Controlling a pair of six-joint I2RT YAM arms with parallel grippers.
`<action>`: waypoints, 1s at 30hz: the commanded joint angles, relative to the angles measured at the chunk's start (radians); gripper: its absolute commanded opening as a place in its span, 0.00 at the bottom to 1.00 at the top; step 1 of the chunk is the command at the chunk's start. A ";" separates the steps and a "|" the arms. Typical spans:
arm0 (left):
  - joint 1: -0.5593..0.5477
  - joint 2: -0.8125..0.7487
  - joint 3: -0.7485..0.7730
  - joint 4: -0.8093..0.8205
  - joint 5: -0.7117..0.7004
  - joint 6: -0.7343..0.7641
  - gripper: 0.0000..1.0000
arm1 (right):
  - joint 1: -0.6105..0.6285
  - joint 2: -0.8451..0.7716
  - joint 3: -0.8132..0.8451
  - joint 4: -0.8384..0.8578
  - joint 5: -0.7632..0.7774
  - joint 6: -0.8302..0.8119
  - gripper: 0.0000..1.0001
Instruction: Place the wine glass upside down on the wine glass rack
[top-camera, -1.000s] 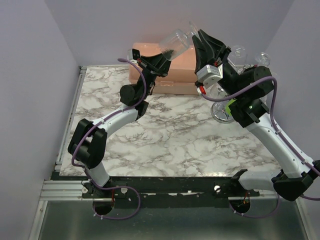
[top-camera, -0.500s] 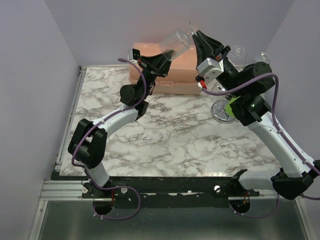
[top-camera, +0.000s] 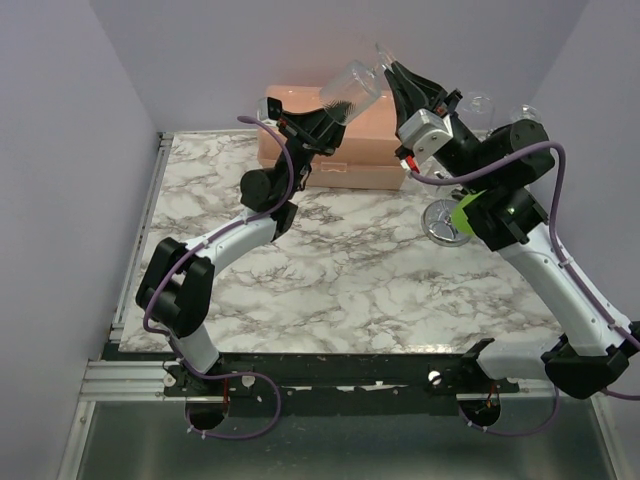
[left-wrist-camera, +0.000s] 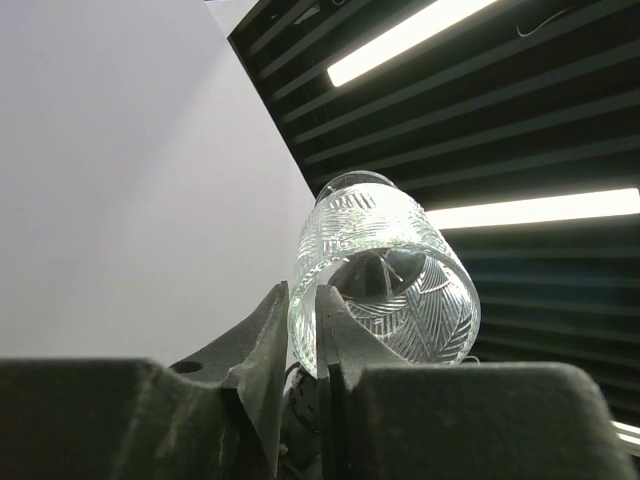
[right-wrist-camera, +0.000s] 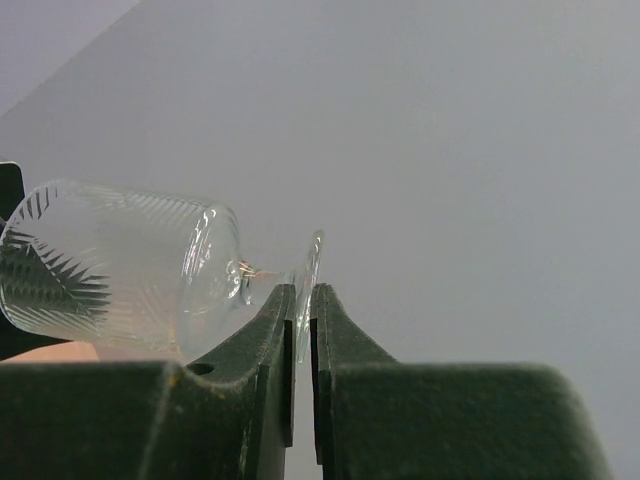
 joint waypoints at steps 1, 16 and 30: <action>-0.003 -0.057 -0.009 0.106 0.009 -0.019 0.27 | -0.003 0.021 0.053 -0.034 0.041 0.023 0.00; -0.002 -0.083 -0.107 0.085 0.026 -0.038 0.53 | -0.004 0.073 0.119 -0.062 0.101 0.030 0.00; 0.012 -0.160 -0.289 0.064 0.035 -0.022 0.66 | -0.003 0.101 0.183 -0.111 0.165 0.001 0.00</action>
